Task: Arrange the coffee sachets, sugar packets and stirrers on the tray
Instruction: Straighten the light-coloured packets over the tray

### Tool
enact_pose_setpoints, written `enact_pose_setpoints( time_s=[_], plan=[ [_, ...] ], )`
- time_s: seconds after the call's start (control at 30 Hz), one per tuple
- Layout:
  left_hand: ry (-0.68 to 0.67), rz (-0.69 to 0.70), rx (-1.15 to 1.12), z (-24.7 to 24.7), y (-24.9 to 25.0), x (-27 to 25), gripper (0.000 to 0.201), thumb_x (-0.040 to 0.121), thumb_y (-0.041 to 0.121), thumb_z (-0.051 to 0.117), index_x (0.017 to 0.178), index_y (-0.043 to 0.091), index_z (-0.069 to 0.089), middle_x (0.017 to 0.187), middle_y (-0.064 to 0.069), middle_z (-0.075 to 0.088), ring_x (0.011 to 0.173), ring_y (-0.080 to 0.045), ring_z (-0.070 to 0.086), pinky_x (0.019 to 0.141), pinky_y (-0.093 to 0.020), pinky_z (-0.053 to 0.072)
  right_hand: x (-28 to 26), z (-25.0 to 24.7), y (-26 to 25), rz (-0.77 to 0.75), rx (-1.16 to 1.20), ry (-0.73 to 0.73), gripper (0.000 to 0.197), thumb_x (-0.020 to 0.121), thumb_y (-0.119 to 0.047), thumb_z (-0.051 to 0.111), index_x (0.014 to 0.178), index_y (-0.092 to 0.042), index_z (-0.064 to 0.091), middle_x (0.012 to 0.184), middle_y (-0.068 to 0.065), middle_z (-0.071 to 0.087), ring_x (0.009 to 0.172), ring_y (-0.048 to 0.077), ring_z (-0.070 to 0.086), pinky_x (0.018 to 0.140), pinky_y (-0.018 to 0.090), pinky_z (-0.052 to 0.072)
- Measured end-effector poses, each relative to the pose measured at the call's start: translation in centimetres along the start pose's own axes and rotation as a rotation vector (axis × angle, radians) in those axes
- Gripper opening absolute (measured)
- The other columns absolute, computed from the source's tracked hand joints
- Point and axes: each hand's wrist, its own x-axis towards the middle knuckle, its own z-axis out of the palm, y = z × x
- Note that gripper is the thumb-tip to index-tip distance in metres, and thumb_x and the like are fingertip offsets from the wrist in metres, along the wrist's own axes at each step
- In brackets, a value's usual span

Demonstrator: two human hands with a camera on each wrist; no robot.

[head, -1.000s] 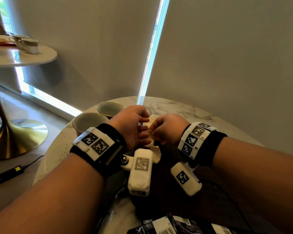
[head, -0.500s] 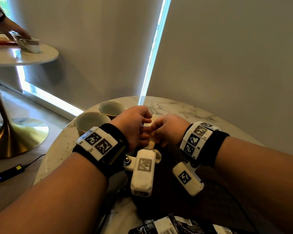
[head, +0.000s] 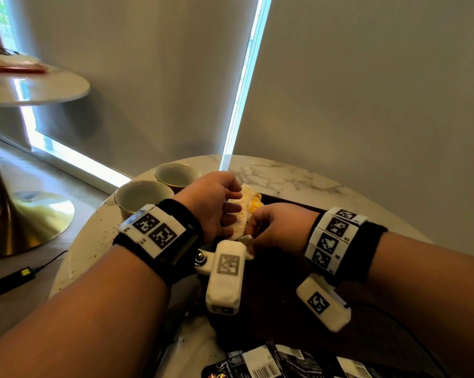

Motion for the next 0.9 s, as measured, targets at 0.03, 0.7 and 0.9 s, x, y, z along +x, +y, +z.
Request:
enact_pose_setpoints(
  time_s=[0.03, 0.7, 0.9],
  plan=[
    [-0.001, 0.0, 0.004, 0.0, 0.0, 0.0, 0.027, 0.088, 0.028, 0.05, 0.106, 0.01, 0.057, 0.102, -0.012, 0.048, 0.095, -0.027, 0.042, 0.079, -0.039, 0.04, 0.1, 0.1, 0.1, -0.005, 0.003, 0.015, 0.013, 0.085, -0.027, 0.077, 0.097, -0.027, 0.072, 0.093, -0.005, 0.071, 0.084, 0.009, 0.065, 0.075, 0.025, 0.054],
    [-0.041, 0.108, -0.002, 0.4, -0.3, -0.5, 0.014, 0.095, 0.016, 0.057, 0.103, 0.007, 0.062, 0.087, -0.009, 0.064, 0.072, -0.02, 0.061, 0.069, -0.029, 0.047, 0.0, -1.3, 0.8, 0.004, 0.703, 0.135, 0.012, 0.093, -0.005, 0.058, 0.084, -0.009, 0.064, 0.065, 0.009, 0.064, 0.049, 0.015, 0.06, 0.044, 0.023, 0.041],
    [-0.046, 0.22, 0.061, 0.2, -0.7, -0.4, 0.03, 0.096, 0.008, 0.061, 0.123, -0.005, 0.063, 0.084, -0.01, 0.071, 0.056, -0.012, 0.065, 0.05, -0.02, 0.046, 0.2, -1.3, 0.8, -0.084, 0.827, 0.144, 0.011, 0.09, -0.004, 0.064, 0.081, -0.011, 0.062, 0.064, 0.006, 0.063, 0.049, 0.014, 0.054, 0.04, 0.02, 0.039]
  ],
)
